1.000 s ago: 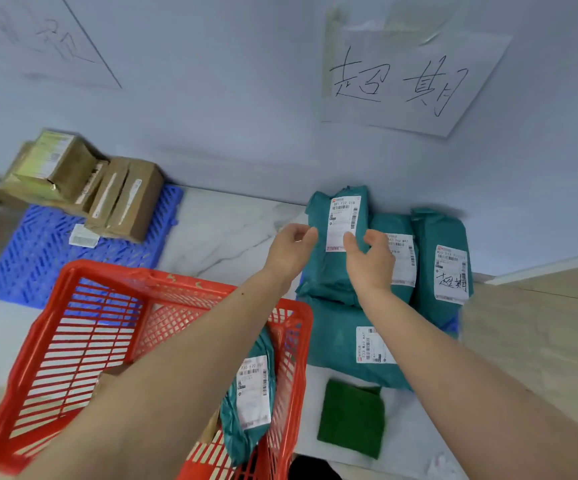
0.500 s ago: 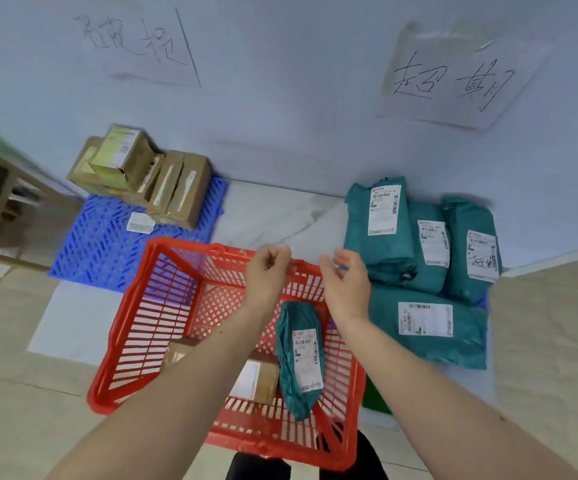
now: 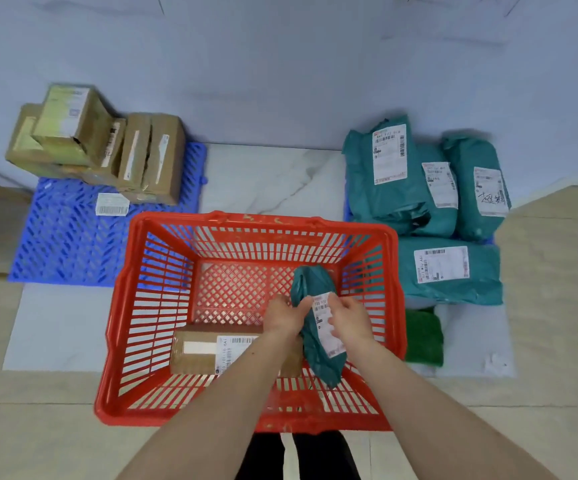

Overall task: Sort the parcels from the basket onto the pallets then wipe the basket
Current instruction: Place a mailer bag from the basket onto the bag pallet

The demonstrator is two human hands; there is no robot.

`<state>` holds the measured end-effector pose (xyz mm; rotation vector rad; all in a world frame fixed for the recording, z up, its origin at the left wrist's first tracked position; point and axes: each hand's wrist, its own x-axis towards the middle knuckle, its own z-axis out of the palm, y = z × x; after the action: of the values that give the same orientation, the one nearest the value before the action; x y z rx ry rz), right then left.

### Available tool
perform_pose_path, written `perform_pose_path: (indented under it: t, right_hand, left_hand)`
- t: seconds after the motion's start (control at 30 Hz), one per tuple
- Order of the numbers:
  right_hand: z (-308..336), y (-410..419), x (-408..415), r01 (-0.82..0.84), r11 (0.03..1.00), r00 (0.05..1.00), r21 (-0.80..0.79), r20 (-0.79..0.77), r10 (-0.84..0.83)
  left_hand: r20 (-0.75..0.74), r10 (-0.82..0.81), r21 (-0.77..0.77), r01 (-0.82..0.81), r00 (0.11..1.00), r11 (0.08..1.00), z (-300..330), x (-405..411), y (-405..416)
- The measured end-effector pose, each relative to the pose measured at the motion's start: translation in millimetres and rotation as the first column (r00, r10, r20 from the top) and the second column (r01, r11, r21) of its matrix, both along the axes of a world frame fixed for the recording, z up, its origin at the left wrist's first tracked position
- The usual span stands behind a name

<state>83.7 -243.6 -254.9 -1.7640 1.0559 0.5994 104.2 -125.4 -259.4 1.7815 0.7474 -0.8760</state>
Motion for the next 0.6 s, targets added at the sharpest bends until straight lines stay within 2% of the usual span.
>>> perform_pose_path:
  t: [0.13, 0.33, 0.43, 0.6]
  right_hand:
    - [-17, -4, -4, 0.017, 1.0, 1.0, 0.02, -0.004, -0.017]
    - [-25, -3, -6, 0.034, 0.999, 0.999, 0.025, 0.024, -0.035]
    - [-14, -5, -5, -0.03, 0.999, 0.998, 0.014, 0.056, 0.029]
    - [8, -8, -8, -0.211, 0.977, 0.95, -0.028, 0.232, 0.211]
  left_hand:
    - [-0.018, -0.147, 0.113, 0.149, 0.989, 0.982, -29, -5, -12]
    - [-0.037, -0.113, 0.205, 0.118, 0.993, 0.972, -46, -5, -16]
    - [-0.001, -0.096, 0.171, 0.094, 0.995, 0.981, -40, -7, -15]
    - [0.029, -0.029, 0.031, 0.028, 0.999, 0.999, -24, -16, -4]
